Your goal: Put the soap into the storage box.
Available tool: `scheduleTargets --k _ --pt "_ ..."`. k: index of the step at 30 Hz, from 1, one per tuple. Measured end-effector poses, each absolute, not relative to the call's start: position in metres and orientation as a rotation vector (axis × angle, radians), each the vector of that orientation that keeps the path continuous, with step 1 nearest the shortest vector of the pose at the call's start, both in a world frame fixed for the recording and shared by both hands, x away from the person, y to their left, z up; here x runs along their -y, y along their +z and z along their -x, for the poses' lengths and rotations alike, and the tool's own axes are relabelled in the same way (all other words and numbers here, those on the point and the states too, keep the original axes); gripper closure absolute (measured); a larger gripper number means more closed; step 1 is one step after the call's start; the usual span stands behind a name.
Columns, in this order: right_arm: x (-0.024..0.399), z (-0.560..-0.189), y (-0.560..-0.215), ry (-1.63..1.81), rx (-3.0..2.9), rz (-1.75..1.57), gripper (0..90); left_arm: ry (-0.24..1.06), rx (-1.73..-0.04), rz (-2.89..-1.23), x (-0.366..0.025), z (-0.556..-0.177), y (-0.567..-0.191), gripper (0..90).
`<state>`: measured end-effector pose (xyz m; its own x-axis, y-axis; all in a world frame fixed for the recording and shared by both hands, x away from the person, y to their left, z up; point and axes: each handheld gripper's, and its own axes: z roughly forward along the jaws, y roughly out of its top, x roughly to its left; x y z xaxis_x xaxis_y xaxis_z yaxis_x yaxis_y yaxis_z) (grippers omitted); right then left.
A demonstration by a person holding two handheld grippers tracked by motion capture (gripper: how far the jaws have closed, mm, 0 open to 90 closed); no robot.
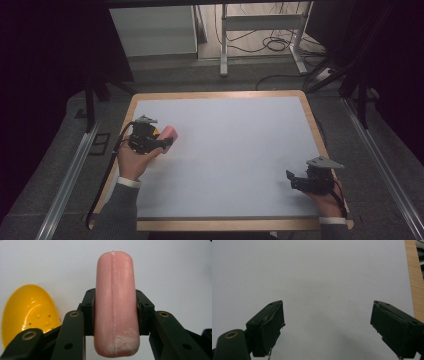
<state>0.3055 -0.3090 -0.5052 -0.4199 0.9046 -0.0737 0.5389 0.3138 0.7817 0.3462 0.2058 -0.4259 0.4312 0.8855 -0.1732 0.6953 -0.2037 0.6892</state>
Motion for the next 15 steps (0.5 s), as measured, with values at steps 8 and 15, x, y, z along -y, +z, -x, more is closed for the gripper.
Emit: scheduleTargets --k 8,15 --pt "0.309 -0.305 -0.505 0.939 -2.075 -1.277 11.5 0.368 -1.379 -1.941 -0.218 -0.35 -0.43 60.0" --pt "0.309 -0.305 -0.505 0.939 -2.072 -1.276 11.5 0.36 -1.409 -1.943 -0.226 -0.354 -0.432 60.0"
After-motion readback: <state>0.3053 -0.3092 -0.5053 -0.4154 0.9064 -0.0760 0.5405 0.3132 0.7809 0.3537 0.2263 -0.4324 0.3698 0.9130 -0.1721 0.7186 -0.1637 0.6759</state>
